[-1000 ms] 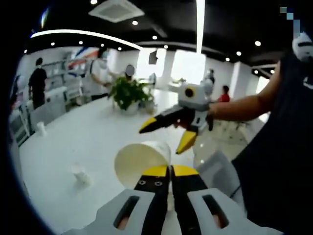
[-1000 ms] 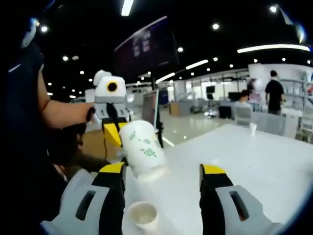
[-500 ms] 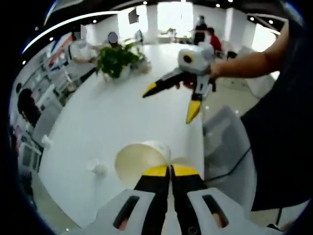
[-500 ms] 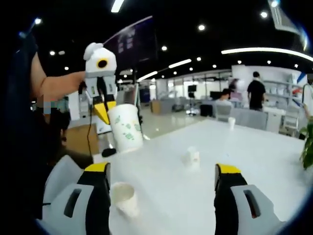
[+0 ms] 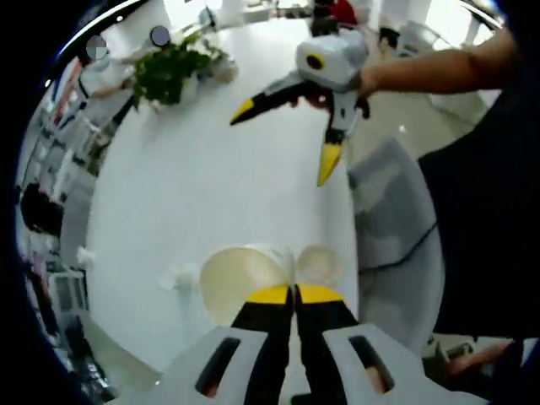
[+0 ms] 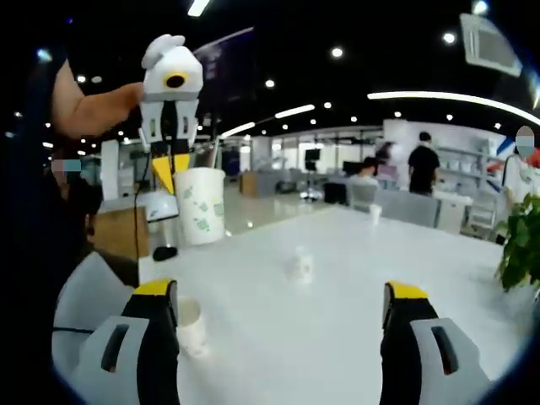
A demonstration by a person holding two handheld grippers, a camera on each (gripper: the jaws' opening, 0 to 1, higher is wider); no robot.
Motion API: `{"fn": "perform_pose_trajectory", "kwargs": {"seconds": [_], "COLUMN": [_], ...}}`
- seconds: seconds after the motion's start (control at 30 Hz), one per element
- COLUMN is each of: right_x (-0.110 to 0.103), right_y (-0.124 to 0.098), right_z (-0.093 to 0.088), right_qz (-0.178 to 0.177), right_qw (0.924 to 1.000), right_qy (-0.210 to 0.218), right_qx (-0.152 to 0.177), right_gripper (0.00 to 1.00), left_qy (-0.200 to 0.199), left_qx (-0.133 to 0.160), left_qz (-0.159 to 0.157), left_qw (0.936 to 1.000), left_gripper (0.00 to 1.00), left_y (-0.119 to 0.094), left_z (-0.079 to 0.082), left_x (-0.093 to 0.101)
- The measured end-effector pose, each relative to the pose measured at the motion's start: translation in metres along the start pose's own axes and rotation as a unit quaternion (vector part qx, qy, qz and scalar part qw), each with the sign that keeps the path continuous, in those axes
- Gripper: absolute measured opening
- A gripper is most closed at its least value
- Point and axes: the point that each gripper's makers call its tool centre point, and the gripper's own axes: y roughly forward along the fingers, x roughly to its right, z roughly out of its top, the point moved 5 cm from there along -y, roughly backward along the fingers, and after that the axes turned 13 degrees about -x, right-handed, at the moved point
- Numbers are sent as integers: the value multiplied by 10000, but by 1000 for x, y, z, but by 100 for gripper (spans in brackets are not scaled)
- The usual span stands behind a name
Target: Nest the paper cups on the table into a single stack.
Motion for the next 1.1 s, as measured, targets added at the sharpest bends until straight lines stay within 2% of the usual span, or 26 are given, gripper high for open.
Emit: {"fn": "perform_pose_trajectory", "kwargs": {"seconds": [0.27, 0.33, 0.4, 0.97, 1.1], "right_x": [8, 9, 8, 3, 0], "right_y": [1, 2, 3, 6, 6], "right_z": [-6, -7, -8, -7, -12], "right_qz": [-86, -71, -56, 130, 307], "right_qw": [9999, 9999, 9998, 9995, 9990], "right_qy": [-56, -119, -165, -273, -238], "right_qx": [-10, -50, -107, -132, -232], "right_gripper": [100, 100, 100, 100, 100], "left_qy": [-116, 31, -3, -194, -206], "left_qx": [-261, -393, -460, -651, -667], "left_qz": [-87, 27, 80, 6, 3], "left_qw": [9996, 9992, 9989, 9977, 9976], "left_gripper": [0, 0, 0, 0, 0], "left_y": [2, 4, 5, 7, 10], "left_z": [6, 5, 6, 10, 11], "left_x": [3, 4, 6, 21, 26]}}
